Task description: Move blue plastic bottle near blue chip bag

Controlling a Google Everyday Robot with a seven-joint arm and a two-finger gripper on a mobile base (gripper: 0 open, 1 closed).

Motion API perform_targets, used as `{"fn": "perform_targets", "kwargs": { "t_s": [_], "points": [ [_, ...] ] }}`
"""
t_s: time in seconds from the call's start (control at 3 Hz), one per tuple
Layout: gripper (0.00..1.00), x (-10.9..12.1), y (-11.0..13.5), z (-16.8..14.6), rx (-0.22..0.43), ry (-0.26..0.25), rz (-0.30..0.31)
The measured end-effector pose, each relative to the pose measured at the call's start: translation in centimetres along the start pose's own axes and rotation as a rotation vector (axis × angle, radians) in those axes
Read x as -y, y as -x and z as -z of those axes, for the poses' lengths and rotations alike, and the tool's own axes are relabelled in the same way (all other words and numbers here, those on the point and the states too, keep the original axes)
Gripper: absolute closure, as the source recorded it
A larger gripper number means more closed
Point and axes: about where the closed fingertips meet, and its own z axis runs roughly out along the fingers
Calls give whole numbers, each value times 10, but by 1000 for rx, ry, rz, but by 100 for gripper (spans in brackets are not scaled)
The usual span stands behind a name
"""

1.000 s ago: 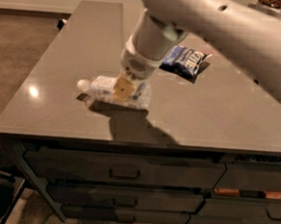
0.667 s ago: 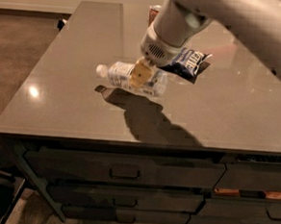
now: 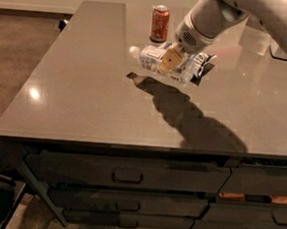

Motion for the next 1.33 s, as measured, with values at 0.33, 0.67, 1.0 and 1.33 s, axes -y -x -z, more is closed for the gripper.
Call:
{"fn": "perform_targets", "kwargs": {
  "t_s": [0.33, 0.67, 1.0, 1.33],
  "points": [
    [43, 34, -17, -8, 24, -21, -31],
    [20, 48, -30, -14, 32, -22, -46],
    [0, 51, -33, -27, 62, -3, -50],
    [0, 51, -33, -29, 66, -1, -50]
  ]
}}
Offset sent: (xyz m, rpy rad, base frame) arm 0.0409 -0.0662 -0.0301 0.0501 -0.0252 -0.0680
